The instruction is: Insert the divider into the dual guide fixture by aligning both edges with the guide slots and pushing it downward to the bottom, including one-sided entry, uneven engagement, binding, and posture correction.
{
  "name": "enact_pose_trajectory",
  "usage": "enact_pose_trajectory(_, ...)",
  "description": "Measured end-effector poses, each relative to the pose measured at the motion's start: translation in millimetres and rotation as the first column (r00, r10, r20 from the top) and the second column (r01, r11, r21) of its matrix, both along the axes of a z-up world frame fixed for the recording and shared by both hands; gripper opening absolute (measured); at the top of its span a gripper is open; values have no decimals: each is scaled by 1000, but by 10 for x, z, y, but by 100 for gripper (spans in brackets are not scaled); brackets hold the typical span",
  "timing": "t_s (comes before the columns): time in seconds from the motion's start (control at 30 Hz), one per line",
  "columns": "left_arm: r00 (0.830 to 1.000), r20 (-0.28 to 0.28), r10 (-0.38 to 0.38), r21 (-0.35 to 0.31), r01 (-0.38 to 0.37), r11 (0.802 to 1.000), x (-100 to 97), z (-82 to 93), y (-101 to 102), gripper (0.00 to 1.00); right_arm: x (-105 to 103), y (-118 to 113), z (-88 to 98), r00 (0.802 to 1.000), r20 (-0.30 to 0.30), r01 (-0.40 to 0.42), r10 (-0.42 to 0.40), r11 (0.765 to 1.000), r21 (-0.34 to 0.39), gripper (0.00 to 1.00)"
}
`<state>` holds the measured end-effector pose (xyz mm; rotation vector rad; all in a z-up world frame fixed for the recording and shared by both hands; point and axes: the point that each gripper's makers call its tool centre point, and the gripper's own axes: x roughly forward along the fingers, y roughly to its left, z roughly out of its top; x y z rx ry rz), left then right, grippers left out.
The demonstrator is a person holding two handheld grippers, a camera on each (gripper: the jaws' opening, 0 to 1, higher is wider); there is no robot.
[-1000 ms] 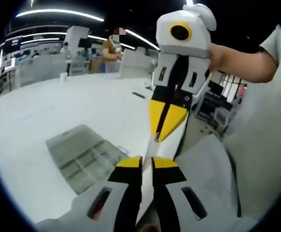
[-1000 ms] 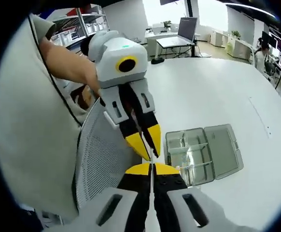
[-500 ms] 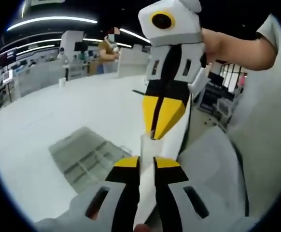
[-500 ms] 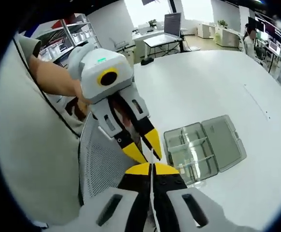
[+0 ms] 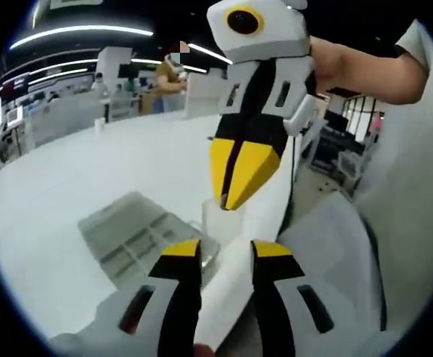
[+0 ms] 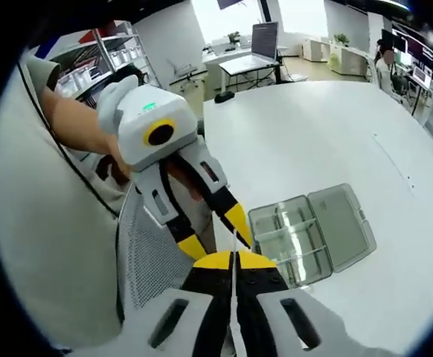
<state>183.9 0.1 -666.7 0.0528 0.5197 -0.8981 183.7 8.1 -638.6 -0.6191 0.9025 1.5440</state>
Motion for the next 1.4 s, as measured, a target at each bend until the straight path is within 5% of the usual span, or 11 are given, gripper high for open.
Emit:
enact_pose_trajectory(0.77,991,-58,118,-18,-119,993,-1,24,247,52,303,110,-82,987,138,-76,86,994,-76,0)
enact_pose_trajectory(1.4,974,-69,214,16,-214,977,3,22,396,76,466,199,-216,971,181,-135,156,983,-123,0)
